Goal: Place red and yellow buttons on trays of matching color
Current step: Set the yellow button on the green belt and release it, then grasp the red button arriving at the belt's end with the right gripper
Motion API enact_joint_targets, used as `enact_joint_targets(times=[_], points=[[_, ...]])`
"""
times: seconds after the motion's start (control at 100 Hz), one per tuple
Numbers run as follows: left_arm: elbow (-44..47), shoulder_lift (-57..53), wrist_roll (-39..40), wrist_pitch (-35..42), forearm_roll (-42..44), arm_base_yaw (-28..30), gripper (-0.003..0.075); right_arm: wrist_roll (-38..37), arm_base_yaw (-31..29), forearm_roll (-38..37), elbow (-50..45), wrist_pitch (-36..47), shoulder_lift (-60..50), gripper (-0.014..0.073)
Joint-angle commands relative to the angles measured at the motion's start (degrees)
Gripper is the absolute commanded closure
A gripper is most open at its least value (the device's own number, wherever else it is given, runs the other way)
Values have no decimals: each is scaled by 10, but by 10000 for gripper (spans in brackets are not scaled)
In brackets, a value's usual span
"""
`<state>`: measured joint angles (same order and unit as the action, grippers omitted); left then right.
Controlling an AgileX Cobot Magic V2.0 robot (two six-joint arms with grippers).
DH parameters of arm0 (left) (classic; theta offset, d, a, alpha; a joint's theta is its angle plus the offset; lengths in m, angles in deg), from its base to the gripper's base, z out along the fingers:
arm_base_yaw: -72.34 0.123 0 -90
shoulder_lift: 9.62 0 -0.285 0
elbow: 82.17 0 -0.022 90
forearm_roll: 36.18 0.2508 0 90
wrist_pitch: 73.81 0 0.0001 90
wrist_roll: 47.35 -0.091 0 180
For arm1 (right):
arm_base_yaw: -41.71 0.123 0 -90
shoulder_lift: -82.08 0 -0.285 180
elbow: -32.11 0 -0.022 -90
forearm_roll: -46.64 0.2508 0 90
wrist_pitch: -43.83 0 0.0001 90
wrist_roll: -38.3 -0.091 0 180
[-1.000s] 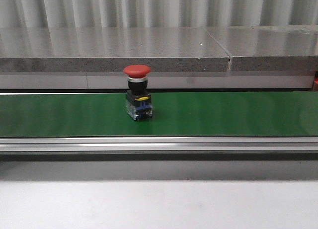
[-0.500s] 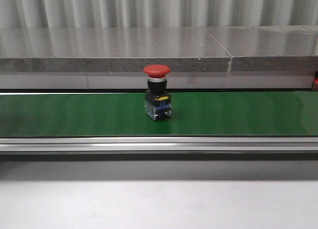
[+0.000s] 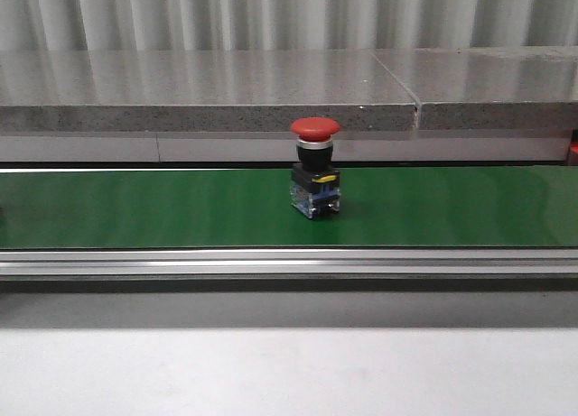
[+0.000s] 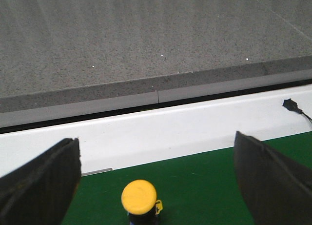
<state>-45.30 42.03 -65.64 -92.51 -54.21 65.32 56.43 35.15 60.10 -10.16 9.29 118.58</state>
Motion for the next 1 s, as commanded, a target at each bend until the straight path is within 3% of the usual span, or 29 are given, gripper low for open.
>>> enact_joint_targets(times=[0.0, 0.12, 0.24, 0.58, 0.75, 0.87, 0.99], points=[[30, -55, 0, 61, -11, -5, 122, 2, 1, 6, 13, 40, 1, 662], [77, -129, 0, 64, -12, -5, 143, 2, 1, 6, 13, 40, 1, 662], [105, -187, 0, 64, -12, -5, 227, 2, 1, 6, 13, 40, 1, 662], [128, -220, 0, 63, -15, -5, 741, 2, 1, 6, 13, 58, 1, 662], [128, -220, 0, 63, -15, -5, 740, 2, 1, 6, 13, 50, 1, 647], [128, -220, 0, 63, -15, -5, 740, 2, 1, 6, 13, 41, 1, 493], [128, -220, 0, 63, -15, -5, 740, 2, 1, 7, 13, 38, 1, 180]])
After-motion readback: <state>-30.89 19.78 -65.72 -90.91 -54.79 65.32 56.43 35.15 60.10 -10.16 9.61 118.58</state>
